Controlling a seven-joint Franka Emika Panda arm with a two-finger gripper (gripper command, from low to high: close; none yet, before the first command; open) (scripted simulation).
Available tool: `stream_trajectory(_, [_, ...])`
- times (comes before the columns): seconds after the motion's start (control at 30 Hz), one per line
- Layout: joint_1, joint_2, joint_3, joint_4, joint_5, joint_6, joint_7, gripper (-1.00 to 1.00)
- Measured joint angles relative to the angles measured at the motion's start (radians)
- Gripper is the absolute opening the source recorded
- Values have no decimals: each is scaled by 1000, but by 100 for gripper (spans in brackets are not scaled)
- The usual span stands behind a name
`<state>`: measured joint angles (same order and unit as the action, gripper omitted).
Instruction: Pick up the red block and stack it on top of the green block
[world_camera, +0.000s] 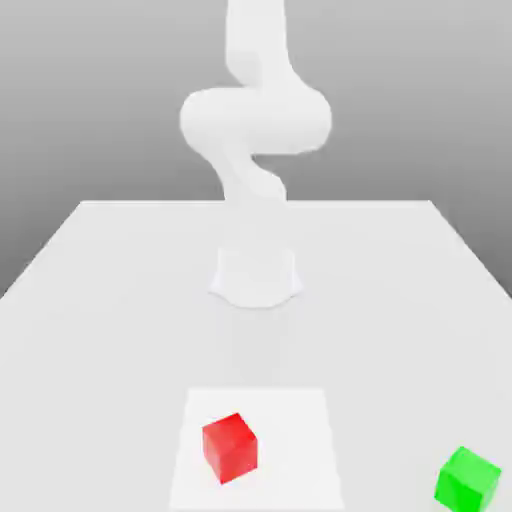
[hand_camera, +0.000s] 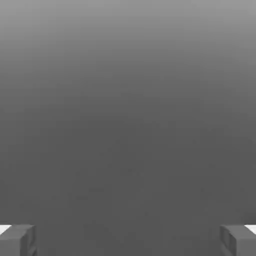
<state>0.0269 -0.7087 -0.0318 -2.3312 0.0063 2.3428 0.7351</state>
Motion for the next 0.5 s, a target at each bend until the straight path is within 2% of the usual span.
stream_trajectory(0.5, [107, 551, -141, -188, 66, 257, -411, 0])
